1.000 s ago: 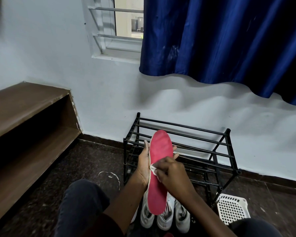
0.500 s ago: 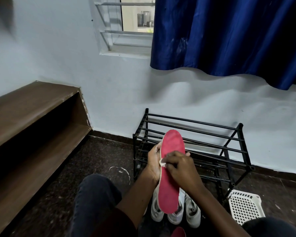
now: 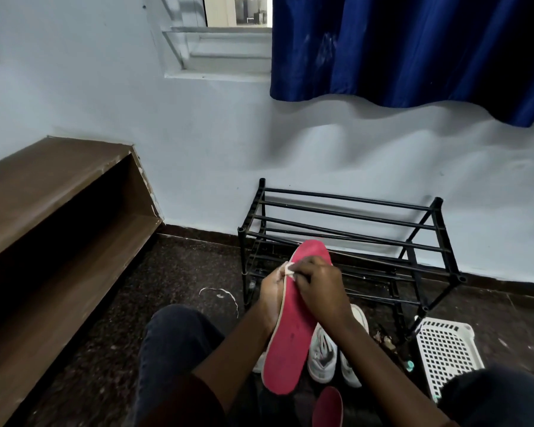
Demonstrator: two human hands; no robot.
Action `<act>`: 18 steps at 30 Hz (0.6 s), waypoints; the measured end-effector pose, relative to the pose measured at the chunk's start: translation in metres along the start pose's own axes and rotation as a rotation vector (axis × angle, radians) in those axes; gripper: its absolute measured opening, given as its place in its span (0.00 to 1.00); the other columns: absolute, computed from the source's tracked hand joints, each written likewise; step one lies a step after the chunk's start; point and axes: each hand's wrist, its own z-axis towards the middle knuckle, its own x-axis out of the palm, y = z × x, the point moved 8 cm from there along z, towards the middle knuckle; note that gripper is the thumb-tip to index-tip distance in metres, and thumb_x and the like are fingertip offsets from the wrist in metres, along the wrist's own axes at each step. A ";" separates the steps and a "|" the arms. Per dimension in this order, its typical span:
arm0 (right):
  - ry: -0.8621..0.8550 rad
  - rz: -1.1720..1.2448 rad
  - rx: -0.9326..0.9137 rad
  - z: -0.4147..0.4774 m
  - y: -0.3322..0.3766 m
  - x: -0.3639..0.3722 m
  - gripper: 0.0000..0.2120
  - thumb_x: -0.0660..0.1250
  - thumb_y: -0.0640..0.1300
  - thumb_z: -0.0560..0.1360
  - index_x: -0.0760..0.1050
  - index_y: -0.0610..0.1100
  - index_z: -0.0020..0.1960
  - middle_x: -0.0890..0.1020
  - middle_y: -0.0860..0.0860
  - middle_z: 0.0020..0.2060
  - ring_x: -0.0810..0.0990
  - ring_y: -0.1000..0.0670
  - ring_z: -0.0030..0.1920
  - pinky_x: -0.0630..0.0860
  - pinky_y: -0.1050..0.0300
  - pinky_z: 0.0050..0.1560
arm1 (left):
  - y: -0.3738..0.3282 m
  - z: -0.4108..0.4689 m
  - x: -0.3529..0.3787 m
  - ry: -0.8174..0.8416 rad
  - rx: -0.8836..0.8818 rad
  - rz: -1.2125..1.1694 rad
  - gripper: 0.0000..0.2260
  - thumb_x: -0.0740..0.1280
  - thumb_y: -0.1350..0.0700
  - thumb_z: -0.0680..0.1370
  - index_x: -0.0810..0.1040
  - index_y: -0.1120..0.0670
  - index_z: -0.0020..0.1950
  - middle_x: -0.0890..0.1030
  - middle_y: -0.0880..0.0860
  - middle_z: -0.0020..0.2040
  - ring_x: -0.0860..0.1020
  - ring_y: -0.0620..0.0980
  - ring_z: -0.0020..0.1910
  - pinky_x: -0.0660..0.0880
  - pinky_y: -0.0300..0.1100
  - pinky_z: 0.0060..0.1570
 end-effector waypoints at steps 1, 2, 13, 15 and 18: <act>0.043 0.020 -0.001 -0.008 0.000 0.008 0.09 0.69 0.30 0.67 0.84 0.40 0.42 0.83 0.46 0.40 0.81 0.48 0.41 0.65 0.72 0.46 | 0.002 0.001 -0.018 -0.099 -0.003 0.031 0.16 0.80 0.56 0.62 0.82 0.65 0.41 0.82 0.62 0.38 0.83 0.55 0.40 0.80 0.41 0.42; 0.088 0.041 0.000 -0.018 -0.001 0.016 0.09 0.69 0.30 0.66 0.84 0.40 0.42 0.83 0.46 0.40 0.81 0.49 0.41 0.64 0.74 0.47 | 0.002 0.002 -0.035 -0.196 0.002 0.062 0.18 0.77 0.50 0.67 0.82 0.66 0.43 0.83 0.62 0.40 0.83 0.55 0.41 0.80 0.40 0.42; -0.073 -0.097 0.087 0.005 -0.033 0.007 0.08 0.70 0.30 0.66 0.83 0.37 0.44 0.82 0.42 0.39 0.81 0.43 0.39 0.66 0.65 0.44 | 0.028 0.023 -0.062 -0.206 -0.100 0.144 0.31 0.50 0.42 0.79 0.84 0.60 0.36 0.82 0.56 0.32 0.82 0.49 0.31 0.78 0.37 0.31; -0.095 -0.101 0.135 0.012 -0.040 0.005 0.08 0.69 0.31 0.69 0.83 0.37 0.47 0.81 0.42 0.41 0.80 0.43 0.42 0.64 0.67 0.44 | 0.028 0.024 -0.062 -0.194 -0.102 0.125 0.30 0.50 0.43 0.79 0.85 0.59 0.38 0.83 0.56 0.35 0.83 0.50 0.34 0.79 0.38 0.33; -0.036 -0.120 0.094 0.007 -0.030 0.017 0.09 0.68 0.30 0.67 0.83 0.38 0.44 0.81 0.43 0.40 0.80 0.43 0.40 0.66 0.65 0.44 | 0.022 0.024 -0.061 -0.172 -0.061 0.066 0.25 0.55 0.44 0.77 0.85 0.60 0.42 0.84 0.58 0.40 0.83 0.52 0.41 0.80 0.41 0.41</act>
